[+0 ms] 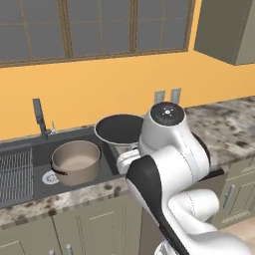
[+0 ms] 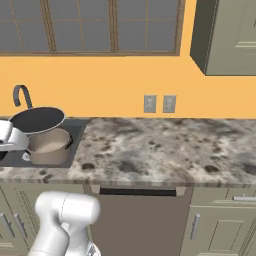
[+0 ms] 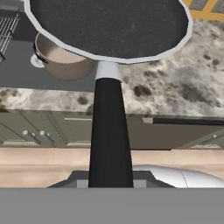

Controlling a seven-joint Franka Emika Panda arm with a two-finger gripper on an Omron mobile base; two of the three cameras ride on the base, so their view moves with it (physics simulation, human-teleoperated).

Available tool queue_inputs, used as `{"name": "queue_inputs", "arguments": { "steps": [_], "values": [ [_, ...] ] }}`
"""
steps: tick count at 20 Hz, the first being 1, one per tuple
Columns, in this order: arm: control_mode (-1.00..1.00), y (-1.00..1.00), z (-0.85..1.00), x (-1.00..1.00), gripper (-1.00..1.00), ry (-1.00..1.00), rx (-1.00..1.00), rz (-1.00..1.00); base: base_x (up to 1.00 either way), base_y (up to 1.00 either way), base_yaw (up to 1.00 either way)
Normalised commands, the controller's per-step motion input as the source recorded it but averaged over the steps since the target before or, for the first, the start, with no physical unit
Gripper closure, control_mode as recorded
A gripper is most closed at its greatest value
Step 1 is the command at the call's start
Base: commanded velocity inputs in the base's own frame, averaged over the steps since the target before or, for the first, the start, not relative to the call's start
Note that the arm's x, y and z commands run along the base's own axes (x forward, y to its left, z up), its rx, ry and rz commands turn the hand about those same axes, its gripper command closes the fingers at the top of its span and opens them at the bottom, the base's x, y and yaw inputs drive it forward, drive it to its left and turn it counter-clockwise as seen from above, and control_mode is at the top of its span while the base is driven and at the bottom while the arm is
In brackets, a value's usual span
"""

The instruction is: Move the pot and pan from the stove into the sink.

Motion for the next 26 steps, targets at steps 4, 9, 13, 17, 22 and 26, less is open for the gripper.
{"name": "queue_inputs", "arguments": {
  "steps": [4, 9, 13, 17, 22, 26],
  "values": [
    [-1.00, -0.13, -0.16, 0.00, 1.00, 0.00, 0.07, 0.12, 0.00, 0.00, 0.00],
    [-1.00, -0.17, -0.25, 0.01, 1.00, 0.00, 0.10, 0.22, 0.00, 0.00, 0.00],
    [-1.00, -0.03, -0.24, 0.15, 1.00, 0.00, 0.06, 0.20, 0.00, 0.00, 0.00],
    [-1.00, 0.00, -0.18, 0.39, 1.00, 0.05, 0.06, 0.18, 0.00, 0.00, 0.00],
    [-1.00, 0.04, -0.21, 0.57, 1.00, 0.09, 0.03, 0.14, 0.00, 0.00, 0.00],
    [-1.00, 0.12, -0.22, 0.61, 1.00, 0.11, 0.00, 0.12, 0.00, 0.00, 0.00]
  ]
}}
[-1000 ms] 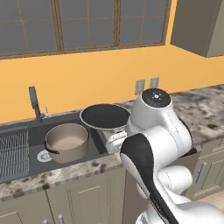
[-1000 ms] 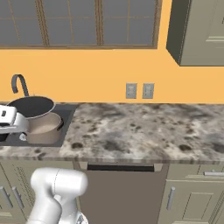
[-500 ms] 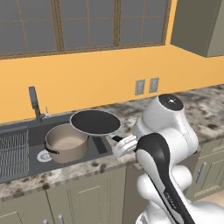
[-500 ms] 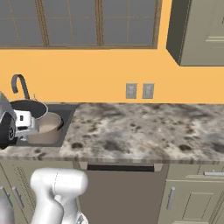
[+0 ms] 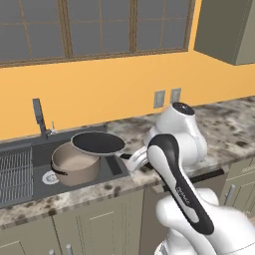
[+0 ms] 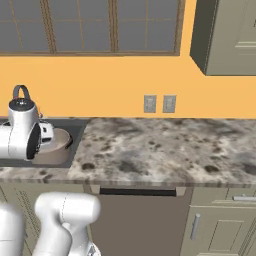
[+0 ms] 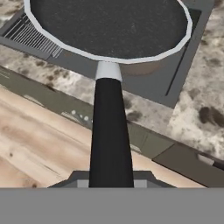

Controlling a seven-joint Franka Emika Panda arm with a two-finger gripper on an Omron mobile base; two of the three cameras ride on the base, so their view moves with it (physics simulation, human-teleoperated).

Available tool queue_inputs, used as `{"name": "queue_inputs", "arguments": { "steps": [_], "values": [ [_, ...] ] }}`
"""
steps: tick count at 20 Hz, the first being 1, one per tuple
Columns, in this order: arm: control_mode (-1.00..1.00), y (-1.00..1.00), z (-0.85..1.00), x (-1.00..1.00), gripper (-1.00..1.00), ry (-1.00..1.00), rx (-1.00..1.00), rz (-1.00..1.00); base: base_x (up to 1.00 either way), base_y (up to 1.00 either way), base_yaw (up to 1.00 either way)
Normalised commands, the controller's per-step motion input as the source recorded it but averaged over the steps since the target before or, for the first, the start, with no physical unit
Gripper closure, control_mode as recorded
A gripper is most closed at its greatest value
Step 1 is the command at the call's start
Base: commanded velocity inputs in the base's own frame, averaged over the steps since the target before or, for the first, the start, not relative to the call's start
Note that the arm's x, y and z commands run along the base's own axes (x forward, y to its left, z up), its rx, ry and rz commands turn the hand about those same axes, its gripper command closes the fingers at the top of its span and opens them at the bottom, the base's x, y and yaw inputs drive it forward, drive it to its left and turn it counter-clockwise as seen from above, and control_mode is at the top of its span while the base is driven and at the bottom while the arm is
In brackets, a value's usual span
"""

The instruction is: Move the pot and pan from the stove into the sink.

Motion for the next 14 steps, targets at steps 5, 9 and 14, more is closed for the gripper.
{"name": "queue_inputs", "arguments": {
  "steps": [5, 9, 14],
  "values": [
    [-1.00, 0.18, -0.32, 0.56, 1.00, 0.09, 0.00, 0.09, 0.00, 0.00, 0.00],
    [-1.00, 0.11, -0.27, 0.47, 1.00, 0.05, -0.02, 0.04, 0.00, 0.00, 0.00],
    [-1.00, 0.07, -0.24, 0.39, 1.00, 0.02, -0.04, 0.00, 0.00, 0.00, 0.00]
  ]
}}
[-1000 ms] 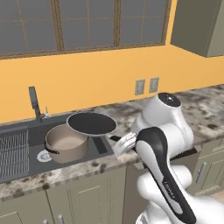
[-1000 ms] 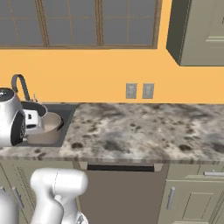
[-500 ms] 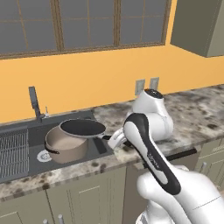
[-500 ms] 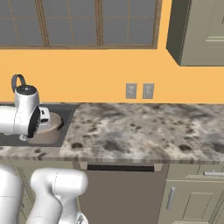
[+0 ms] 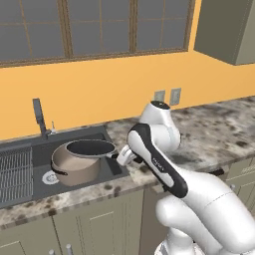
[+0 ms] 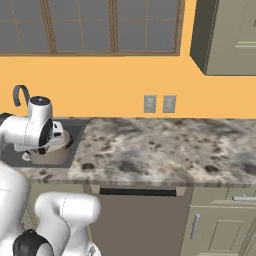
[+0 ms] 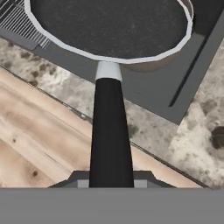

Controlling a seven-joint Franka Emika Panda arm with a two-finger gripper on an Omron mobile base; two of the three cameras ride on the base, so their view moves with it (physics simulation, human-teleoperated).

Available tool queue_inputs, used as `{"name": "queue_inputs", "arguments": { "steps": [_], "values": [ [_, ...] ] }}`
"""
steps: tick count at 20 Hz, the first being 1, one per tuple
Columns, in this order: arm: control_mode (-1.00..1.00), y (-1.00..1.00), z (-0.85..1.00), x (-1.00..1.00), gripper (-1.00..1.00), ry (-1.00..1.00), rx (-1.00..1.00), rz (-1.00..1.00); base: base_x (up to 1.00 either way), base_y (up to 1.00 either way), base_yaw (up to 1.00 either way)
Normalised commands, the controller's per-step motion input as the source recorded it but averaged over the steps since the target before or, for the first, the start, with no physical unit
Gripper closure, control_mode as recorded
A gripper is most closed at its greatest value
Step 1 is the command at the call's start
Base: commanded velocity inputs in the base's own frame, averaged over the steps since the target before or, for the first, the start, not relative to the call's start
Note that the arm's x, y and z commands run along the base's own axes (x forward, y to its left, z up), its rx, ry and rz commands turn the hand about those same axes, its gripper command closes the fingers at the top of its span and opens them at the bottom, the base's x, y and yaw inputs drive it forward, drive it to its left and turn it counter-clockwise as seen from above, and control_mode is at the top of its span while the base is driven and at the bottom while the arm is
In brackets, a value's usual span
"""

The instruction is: Move the pot and pan from the stove into the sink.

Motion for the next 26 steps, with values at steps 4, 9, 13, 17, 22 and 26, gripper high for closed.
{"name": "queue_inputs", "arguments": {
  "steps": [4, 9, 13, 17, 22, 26],
  "values": [
    [-1.00, 0.18, -0.32, 0.53, 1.00, 0.08, -0.01, 0.00, 0.00, 0.00, 0.00],
    [-1.00, 0.33, -0.30, 0.44, 1.00, 0.08, -0.01, 0.00, 0.00, 0.00, 0.00],
    [-1.00, 0.22, -0.22, 0.08, 1.00, 0.06, -0.07, 0.00, 0.00, 0.00, 0.00],
    [-1.00, 0.03, -0.20, 0.12, 1.00, 0.06, -0.05, 0.00, 0.00, 0.00, 0.00],
    [-1.00, 0.16, -0.34, 0.47, 1.00, 0.06, -0.04, 0.00, 0.00, 0.00, 0.00],
    [-1.00, 0.25, -0.31, 0.60, 1.00, 0.07, -0.03, 0.00, 0.00, 0.00, 0.00]
  ]
}}
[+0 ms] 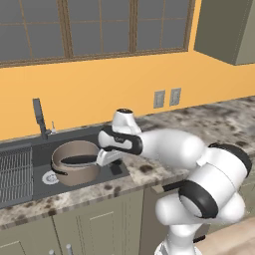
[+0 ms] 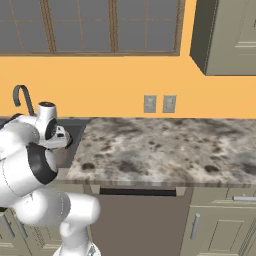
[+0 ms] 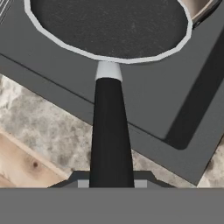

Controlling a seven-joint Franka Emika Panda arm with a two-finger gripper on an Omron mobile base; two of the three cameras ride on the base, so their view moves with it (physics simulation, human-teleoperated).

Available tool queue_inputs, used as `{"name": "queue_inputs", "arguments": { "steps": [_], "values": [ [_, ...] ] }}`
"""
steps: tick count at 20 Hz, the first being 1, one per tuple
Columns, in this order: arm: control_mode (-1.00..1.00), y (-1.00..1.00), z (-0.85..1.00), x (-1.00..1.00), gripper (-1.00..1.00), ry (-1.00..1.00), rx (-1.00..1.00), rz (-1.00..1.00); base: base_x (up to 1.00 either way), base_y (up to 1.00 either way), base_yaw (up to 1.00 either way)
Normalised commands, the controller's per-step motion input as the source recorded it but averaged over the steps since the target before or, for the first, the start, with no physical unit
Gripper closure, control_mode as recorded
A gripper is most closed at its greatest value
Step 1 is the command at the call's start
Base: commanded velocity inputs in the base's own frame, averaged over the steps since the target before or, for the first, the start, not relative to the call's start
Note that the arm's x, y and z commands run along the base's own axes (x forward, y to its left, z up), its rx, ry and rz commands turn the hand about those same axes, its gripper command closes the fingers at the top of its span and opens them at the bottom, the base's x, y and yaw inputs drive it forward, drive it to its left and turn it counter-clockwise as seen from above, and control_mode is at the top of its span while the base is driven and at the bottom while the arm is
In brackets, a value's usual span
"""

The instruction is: Move the pot and pan from the stove into the sink.

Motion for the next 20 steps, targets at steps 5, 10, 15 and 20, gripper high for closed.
{"name": "queue_inputs", "arguments": {
  "steps": [5, 10, 15, 20],
  "values": [
    [-1.00, 0.30, -0.22, 0.70, 1.00, 0.09, -0.02, 0.00, 0.00, 0.00, 0.00],
    [-1.00, 0.33, -0.22, 0.51, 1.00, 0.05, -0.06, 0.00, 0.00, 0.00, 0.00],
    [-1.00, 0.01, -0.04, 0.00, 1.00, 0.00, 0.00, 0.00, 0.00, 0.00, 0.00],
    [-1.00, 0.11, -0.21, 0.30, 1.00, 0.00, 0.00, -0.01, 0.00, 0.00, 0.00]
  ]
}}
